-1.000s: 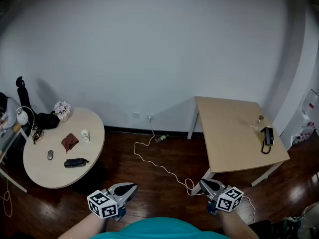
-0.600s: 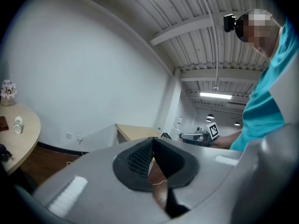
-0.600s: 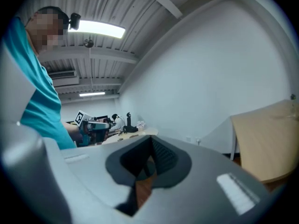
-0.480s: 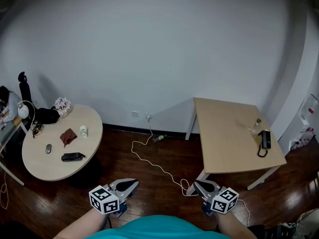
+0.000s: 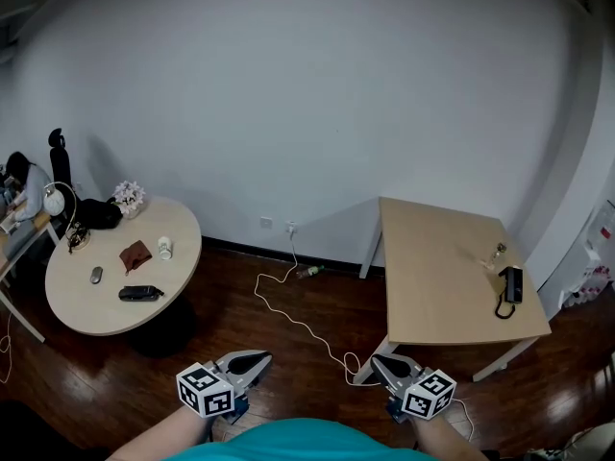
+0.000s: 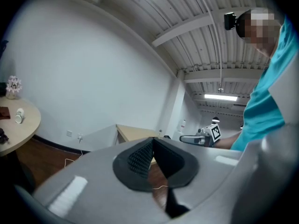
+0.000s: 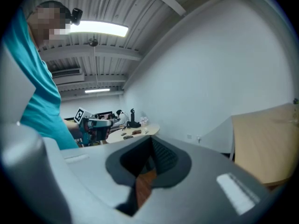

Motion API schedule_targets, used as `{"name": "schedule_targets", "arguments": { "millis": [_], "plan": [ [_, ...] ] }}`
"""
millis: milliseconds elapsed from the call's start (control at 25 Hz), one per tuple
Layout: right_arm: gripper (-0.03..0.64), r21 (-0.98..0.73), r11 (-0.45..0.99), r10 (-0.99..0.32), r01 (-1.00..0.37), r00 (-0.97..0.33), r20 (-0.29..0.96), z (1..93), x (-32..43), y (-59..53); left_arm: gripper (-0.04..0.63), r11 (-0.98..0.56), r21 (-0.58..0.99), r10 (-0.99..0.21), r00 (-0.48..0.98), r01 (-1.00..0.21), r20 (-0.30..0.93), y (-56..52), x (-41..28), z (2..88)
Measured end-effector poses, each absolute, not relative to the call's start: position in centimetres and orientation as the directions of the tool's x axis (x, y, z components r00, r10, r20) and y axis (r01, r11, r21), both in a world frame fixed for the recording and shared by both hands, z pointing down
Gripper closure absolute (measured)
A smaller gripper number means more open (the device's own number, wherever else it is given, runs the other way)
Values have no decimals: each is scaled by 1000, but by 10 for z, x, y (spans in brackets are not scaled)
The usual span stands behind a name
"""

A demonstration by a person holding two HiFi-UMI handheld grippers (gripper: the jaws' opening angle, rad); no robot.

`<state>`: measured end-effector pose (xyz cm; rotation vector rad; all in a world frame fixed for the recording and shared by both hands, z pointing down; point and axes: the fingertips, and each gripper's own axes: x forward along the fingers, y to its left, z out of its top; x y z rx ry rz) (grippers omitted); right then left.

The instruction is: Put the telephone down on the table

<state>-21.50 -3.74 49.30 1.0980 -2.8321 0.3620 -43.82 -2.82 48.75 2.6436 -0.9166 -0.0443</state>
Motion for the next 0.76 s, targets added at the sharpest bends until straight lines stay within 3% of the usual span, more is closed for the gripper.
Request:
{"name": "schedule_targets", "arguments": {
  "millis": [760],
  "plan": [
    [617, -157, 711, -665, -686, -728, 167, 486, -219, -47, 592, -741, 320, -599, 796, -591, 84, -44, -452, 484]
  ]
}}
